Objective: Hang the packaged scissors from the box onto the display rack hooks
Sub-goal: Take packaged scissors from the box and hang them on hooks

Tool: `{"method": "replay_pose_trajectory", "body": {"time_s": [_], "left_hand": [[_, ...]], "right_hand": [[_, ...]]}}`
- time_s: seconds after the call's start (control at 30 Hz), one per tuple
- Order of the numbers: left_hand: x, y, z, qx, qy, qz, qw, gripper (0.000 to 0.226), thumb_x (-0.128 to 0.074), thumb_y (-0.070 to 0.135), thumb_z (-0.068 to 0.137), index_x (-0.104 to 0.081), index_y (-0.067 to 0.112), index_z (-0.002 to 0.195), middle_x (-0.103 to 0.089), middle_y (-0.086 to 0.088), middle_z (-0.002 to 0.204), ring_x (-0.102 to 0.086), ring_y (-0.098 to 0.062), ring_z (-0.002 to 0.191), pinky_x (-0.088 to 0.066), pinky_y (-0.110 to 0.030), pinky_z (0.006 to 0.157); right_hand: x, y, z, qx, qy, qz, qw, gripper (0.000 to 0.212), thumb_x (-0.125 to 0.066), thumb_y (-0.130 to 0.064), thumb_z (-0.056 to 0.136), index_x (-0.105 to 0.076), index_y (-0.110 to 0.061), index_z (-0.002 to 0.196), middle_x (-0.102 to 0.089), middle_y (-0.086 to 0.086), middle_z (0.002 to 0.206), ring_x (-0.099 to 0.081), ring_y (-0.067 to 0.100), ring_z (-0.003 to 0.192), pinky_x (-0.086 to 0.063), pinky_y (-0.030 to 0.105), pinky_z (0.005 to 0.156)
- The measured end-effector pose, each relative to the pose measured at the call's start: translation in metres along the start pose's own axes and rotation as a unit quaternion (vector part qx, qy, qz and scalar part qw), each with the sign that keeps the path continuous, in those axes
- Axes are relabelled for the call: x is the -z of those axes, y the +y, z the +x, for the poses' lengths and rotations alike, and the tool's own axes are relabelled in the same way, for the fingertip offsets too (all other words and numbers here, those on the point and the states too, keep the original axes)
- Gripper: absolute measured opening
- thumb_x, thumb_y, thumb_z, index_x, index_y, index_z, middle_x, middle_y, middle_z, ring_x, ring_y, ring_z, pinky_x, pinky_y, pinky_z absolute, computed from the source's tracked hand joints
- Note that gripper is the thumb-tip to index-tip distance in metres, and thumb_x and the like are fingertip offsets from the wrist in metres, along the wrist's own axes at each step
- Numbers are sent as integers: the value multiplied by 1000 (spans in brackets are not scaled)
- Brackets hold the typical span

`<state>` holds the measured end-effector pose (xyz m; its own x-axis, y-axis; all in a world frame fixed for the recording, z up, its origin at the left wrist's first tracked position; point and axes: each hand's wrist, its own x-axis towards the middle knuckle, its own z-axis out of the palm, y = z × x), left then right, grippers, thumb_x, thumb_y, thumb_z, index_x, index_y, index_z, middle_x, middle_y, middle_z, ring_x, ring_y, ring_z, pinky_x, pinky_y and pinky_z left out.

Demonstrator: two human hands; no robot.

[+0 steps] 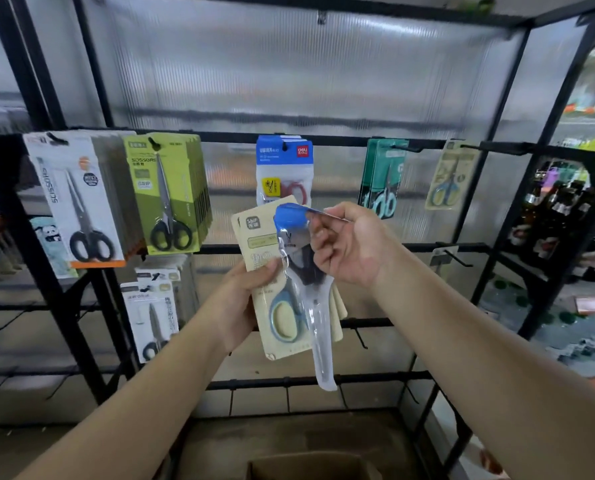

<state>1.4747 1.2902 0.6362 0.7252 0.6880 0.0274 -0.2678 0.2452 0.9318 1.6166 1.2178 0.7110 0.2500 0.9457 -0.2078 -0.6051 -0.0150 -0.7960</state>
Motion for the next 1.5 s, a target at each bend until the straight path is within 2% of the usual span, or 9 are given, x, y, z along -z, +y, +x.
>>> {"method": "replay_pose_trajectory", "body": {"time_s": [0.33, 0.53, 0.6, 0.7, 0.8, 0.9, 1.03, 1.23, 1.5], "left_hand": [[-14, -2, -12, -97, 20, 50, 994, 30, -66, 10, 68, -65, 11, 98, -74, 2, 84, -69, -11, 75, -54, -21, 63], [-17, -5, -7, -102, 42, 45, 993, 19, -60, -3, 81, -65, 10, 93, -73, -1, 78, -68, -14, 68, -54, -25, 60], [-16, -7, -6, -96, 46, 43, 993, 18, -59, -3, 81, -65, 9, 93, -73, -1, 75, -67, -13, 64, -54, -24, 56], [-11, -7, -4, -90, 41, 32, 995, 20, -62, 3, 76, -64, 10, 94, -73, -2, 77, -68, -15, 65, -54, -26, 55], [-4, -1, -3, -102, 43, 30, 993, 24, -64, 8, 71, -64, 11, 95, -73, -2, 80, -68, -16, 67, -55, -28, 58], [4, 4, 0, -112, 59, 33, 991, 22, -65, 8, 70, -65, 12, 92, -73, -2, 78, -68, -16, 65, -55, -28, 58], [16, 9, 8, -105, 108, 14, 989, 18, -59, -2, 83, -67, 11, 92, -74, -4, 82, -70, -18, 70, -57, -30, 61], [30, 23, 10, -122, 127, 22, 984, 21, -56, -3, 85, -67, 10, 98, -75, -6, 91, -71, -21, 79, -58, -31, 64], [40, 29, 18, -113, 144, 18, 983, 23, -57, -4, 85, -66, 9, 101, -75, -6, 92, -71, -20, 78, -57, -29, 60]], "right_hand": [[11, 24, 0, 77, 46, -36, 995, 52, -41, -54, 92, -64, -7, 96, -65, 1, 60, -45, 7, 37, -31, 16, 34], [5, 24, -4, 119, 53, -155, 979, 16, -53, -17, 93, -57, -2, 98, -55, 4, 55, -35, 6, 34, -24, 15, 33], [6, 25, -4, 193, 115, -325, 919, 7, -56, -9, 90, -61, -7, 94, -54, 0, 62, -42, 4, 43, -35, 15, 41], [6, 28, -1, 342, 204, -513, 761, 25, -59, -12, 87, -60, -16, 112, -49, -9, 95, -48, 1, 77, -45, 19, 73], [6, 22, 7, 385, 227, -556, 701, 54, -67, -21, 84, -43, -20, 132, -34, -2, 118, -38, 8, 103, -39, 20, 88], [-1, 13, 14, 364, 130, -534, 752, 65, -67, -16, 86, -34, -22, 141, -47, -1, 123, -45, 9, 111, -44, 22, 93], [-11, 3, 19, 381, 96, -594, 701, 64, -57, -11, 93, -27, -26, 148, -46, -1, 136, -41, 6, 110, -26, 0, 80], [-25, -25, 45, 385, 111, -572, 716, 59, -51, -6, 94, -30, -21, 147, -36, 1, 150, -30, 15, 138, -22, 21, 108], [-36, -44, 90, 358, 108, -507, 777, 55, -47, -2, 94, -34, -19, 145, -37, 1, 149, -34, 16, 136, -25, 9, 85]]}}
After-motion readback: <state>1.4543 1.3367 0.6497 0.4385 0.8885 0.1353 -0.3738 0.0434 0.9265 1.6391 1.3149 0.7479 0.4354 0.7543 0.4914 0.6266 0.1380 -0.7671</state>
